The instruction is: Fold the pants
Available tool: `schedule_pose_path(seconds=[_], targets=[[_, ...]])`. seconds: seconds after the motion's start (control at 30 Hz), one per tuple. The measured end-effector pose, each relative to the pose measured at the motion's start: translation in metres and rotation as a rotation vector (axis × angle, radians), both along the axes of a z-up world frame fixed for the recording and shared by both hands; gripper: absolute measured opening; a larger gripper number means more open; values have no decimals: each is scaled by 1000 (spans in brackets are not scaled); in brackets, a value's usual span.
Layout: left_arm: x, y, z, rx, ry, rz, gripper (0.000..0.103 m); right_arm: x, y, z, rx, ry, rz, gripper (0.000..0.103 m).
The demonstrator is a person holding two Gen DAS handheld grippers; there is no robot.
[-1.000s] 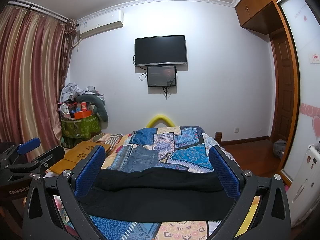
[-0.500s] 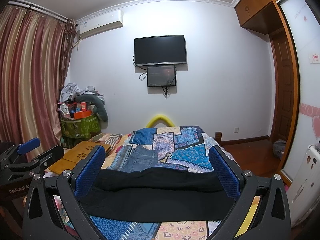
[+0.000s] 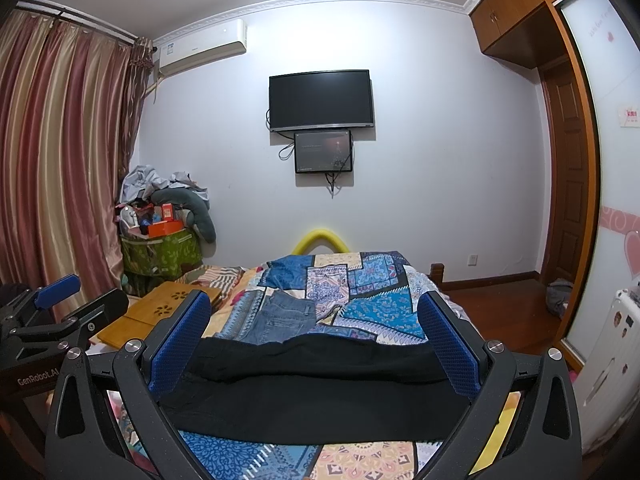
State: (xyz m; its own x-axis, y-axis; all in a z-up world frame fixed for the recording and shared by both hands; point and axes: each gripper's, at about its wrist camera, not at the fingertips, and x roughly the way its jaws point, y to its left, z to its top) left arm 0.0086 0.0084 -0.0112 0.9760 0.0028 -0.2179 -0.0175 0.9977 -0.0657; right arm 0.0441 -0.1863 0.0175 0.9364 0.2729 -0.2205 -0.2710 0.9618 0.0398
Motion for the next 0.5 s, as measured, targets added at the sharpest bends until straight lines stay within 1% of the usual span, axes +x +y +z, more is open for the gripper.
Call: schedule_pose_path(seconds=[0.5], targets=[[-1,0,2,-5,-2,1,103,1,2,-2,-2,4,3,103]])
